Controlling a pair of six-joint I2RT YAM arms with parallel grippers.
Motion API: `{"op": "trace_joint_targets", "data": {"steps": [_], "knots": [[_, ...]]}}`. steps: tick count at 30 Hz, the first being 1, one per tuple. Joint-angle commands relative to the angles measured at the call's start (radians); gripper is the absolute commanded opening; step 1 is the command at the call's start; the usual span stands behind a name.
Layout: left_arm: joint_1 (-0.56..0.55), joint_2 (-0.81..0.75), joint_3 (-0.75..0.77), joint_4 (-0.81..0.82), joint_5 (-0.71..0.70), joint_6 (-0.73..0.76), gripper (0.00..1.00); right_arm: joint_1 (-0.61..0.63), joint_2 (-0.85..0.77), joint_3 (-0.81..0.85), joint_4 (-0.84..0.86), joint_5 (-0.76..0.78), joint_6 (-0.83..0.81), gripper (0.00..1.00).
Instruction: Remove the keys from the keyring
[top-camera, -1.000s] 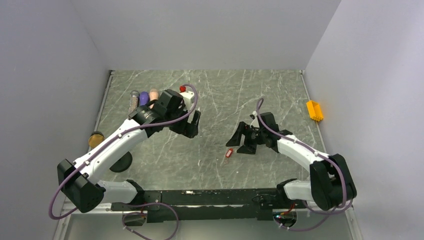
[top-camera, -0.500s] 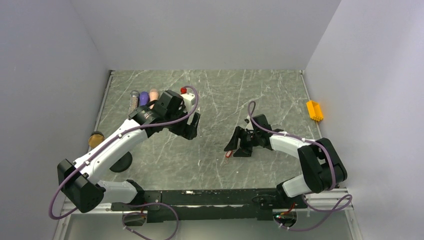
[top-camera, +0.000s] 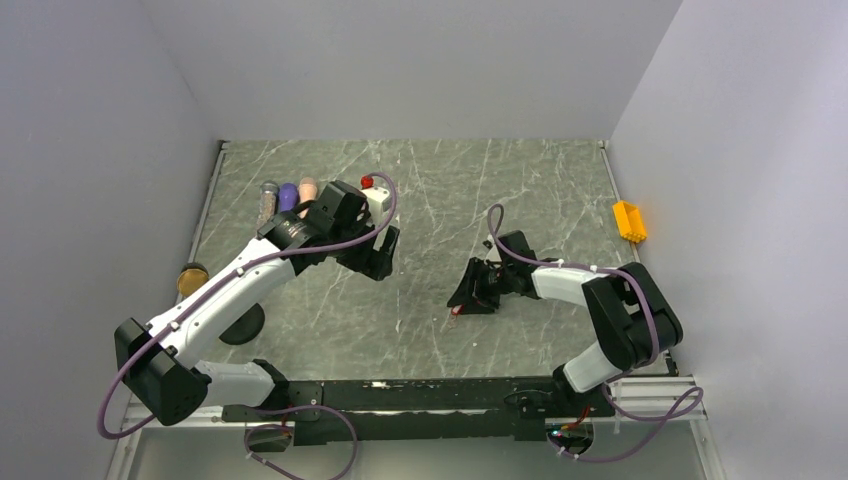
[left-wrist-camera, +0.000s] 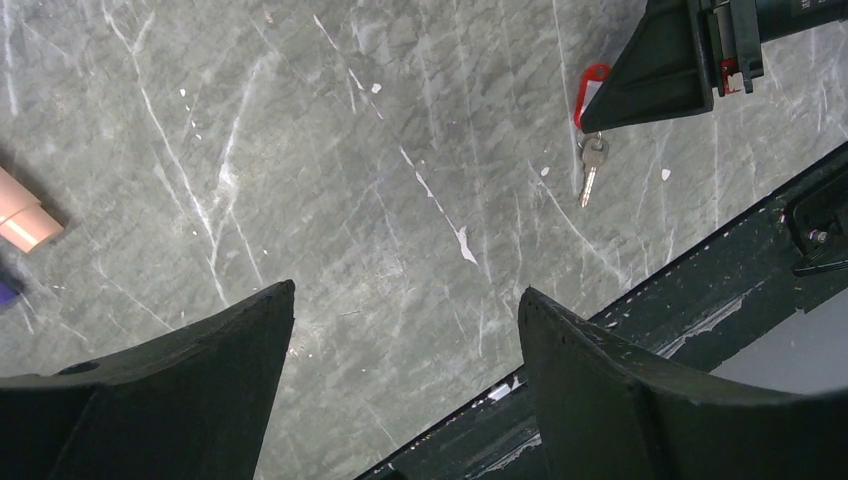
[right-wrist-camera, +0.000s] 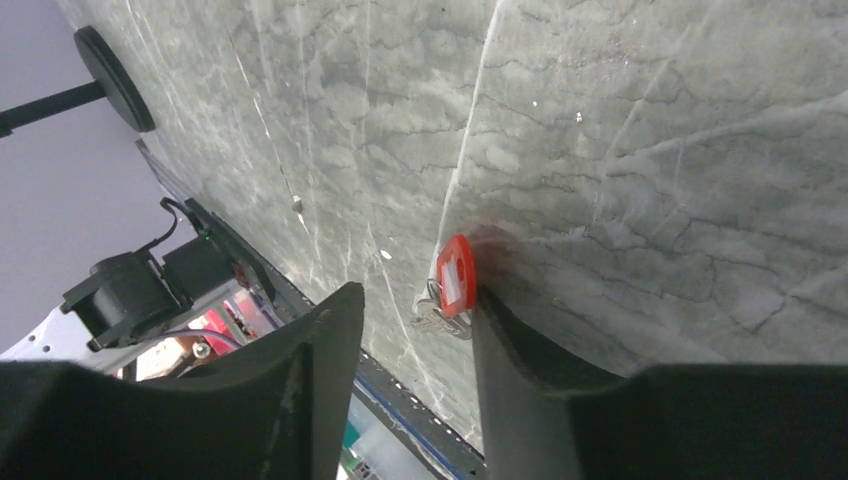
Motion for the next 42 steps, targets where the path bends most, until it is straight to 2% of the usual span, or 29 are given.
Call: {"op": "trace_joint_targets", "data": {"steps": [1,10,18,25,33,37,42], "knots": [[-0.004,-0.027,0.022,0.004,-0.011,0.022,0.86,0.006,0.004,0.005,0.035,0.019,-0.005,0.41],[-0.004,-0.023,0.038,0.002,-0.004,0.01,0.84,0.01,-0.015,0.016,-0.018,0.029,-0.046,0.15],[-0.006,-0.021,0.09,-0.012,0.0,-0.008,0.83,0.012,-0.062,0.067,-0.113,0.018,-0.094,0.0],[-0.005,-0.016,0.212,-0.027,0.018,-0.014,0.83,0.013,-0.154,0.196,-0.223,-0.038,-0.145,0.0],[-0.005,-0.022,0.359,-0.012,0.081,-0.015,0.88,0.015,-0.288,0.344,-0.25,-0.168,-0.146,0.0],[-0.004,-0.065,0.372,0.08,0.149,0.004,0.89,0.016,-0.339,0.421,-0.249,-0.213,-0.138,0.0],[-0.005,-0.153,0.3,0.258,0.243,0.017,0.89,0.018,-0.382,0.512,-0.235,-0.253,-0.112,0.0]]}}
